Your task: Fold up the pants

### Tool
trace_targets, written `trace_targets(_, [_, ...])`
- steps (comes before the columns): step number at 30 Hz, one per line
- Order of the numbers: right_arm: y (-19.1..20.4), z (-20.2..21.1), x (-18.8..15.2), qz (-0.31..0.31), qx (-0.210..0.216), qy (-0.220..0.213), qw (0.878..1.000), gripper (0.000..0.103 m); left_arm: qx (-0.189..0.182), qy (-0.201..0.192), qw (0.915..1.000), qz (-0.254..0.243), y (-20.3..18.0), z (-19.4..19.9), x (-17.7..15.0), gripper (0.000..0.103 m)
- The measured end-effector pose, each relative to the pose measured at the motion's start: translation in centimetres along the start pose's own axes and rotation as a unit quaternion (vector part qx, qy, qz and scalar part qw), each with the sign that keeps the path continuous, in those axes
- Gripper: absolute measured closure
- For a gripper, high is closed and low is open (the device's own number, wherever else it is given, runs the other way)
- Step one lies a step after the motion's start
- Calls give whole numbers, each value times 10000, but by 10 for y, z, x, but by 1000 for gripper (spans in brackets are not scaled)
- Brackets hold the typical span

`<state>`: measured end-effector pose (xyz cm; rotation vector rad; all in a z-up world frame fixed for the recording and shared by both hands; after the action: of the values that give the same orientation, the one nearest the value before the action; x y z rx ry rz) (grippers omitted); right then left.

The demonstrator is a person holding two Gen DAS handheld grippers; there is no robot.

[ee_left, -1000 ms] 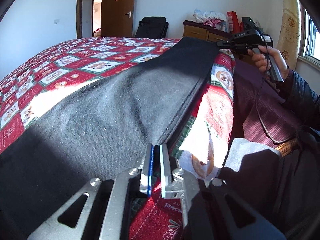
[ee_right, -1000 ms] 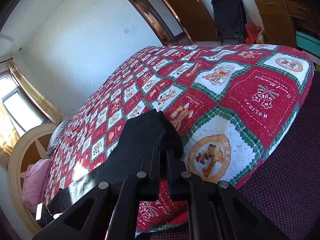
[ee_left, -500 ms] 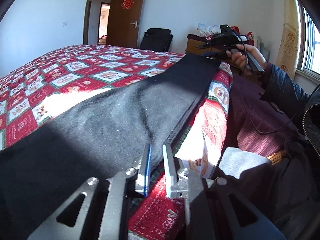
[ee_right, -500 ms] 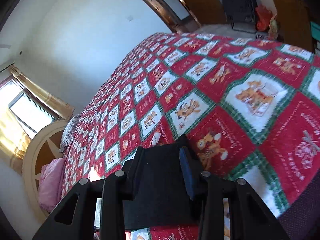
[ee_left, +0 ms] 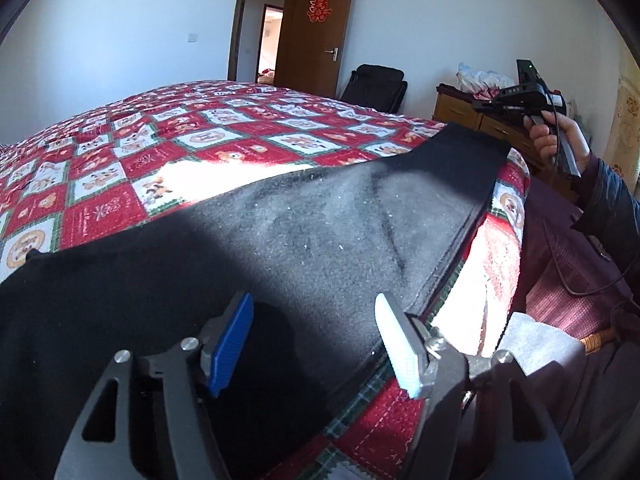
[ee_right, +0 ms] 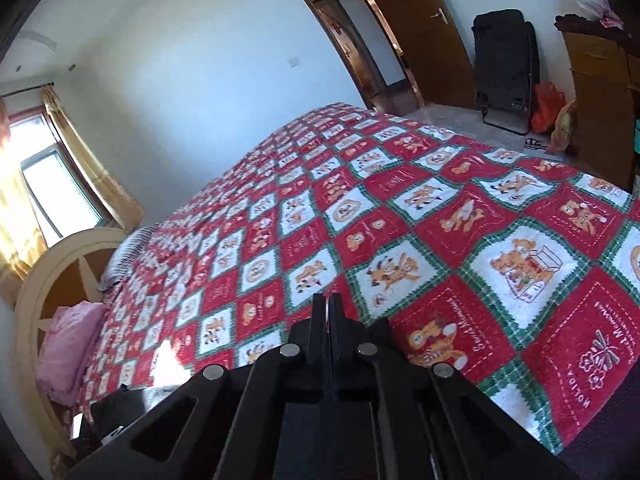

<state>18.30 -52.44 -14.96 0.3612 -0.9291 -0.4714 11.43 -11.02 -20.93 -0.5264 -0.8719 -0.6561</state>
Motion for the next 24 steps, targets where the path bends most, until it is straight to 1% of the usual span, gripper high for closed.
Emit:
trace_targets(1, [-8, -6, 0, -184, 20, 132, 9997, 86, 14, 2, 10000, -24, 0, 0, 0, 36])
trace_targets(2, [-14, -11, -1, -320, 89, 244, 9992, 57, 18, -3, 10000, -26, 0, 0, 0, 36])
trace_targets(3, [-19, -15, -2, -413, 139, 323, 9985, 43, 9, -16, 10000, -5, 1, 1, -1, 36])
trace_targets(7, [-28, -34, -13, -485, 150, 684, 9964, 44, -12, -30, 10000, 42, 2, 1, -1, 36])
trace_targets(8, [-27, -38, -16, -447, 203, 774, 9958, 44, -9, -30, 10000, 44, 3, 1, -1, 36])
trace_targets(10, [-24, -43, -20, -374, 251, 917, 9948, 52, -19, -37, 10000, 61, 3, 1, -1, 35])
trace_targets(11, [-23, -46, -21, -380, 312, 979, 9940, 62, -18, -40, 10000, 66, 2, 1, -1, 34])
trace_targets(12, [-23, -47, -21, -412, 381, 1004, 9934, 75, -14, -41, 10000, 63, 2, 1, -1, 33])
trace_targets(13, [-21, -46, -21, -404, 433, 1004, 9932, 84, -8, -42, 10000, 53, 1, 1, -1, 33])
trace_targets(14, [-18, -44, -20, -328, 462, 950, 9939, 97, -1, -43, 10000, 44, 1, 0, -2, 33])
trace_targets(17, [-5, -25, -11, -100, 451, 547, 9974, 100, -3, -54, 10000, 59, 1, 0, -2, 33])
trace_targets(18, [0, -15, -6, 13, 380, 321, 9988, 100, -7, -60, 10000, 70, 1, 0, -2, 33])
trace_targets(20, [8, -2, 0, 219, 251, 25, 9994, 101, -8, -74, 9999, 78, 1, 0, -2, 33])
trace_targets(21, [12, 4, 4, 399, 91, -141, 9991, 101, -2, -78, 9999, 75, 1, 0, -2, 33])
trace_targets(22, [15, 6, 5, 621, -169, -249, 9976, 101, 1, -82, 9999, 70, 0, 0, -3, 33])
trace_targets(23, [15, 4, 7, 770, -403, -266, 9959, 100, 0, -86, 9999, 68, 0, 0, -3, 33])
trace_targets(24, [12, -4, 5, 879, -660, -145, 9938, 100, -1, -90, 9999, 72, 0, 0, -3, 33])
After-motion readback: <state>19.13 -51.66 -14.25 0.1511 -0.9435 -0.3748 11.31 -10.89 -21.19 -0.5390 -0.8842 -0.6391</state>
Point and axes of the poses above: each gripper's, at about its wrist camera, not at the fingertips, and z roughly against the way its jaws point, y to its left, x to its top, the point moved 5 cm from there along -z, roughly the way its jaws point, and after that the axes turned 4 degrees about -y, right-handed, at the moved point
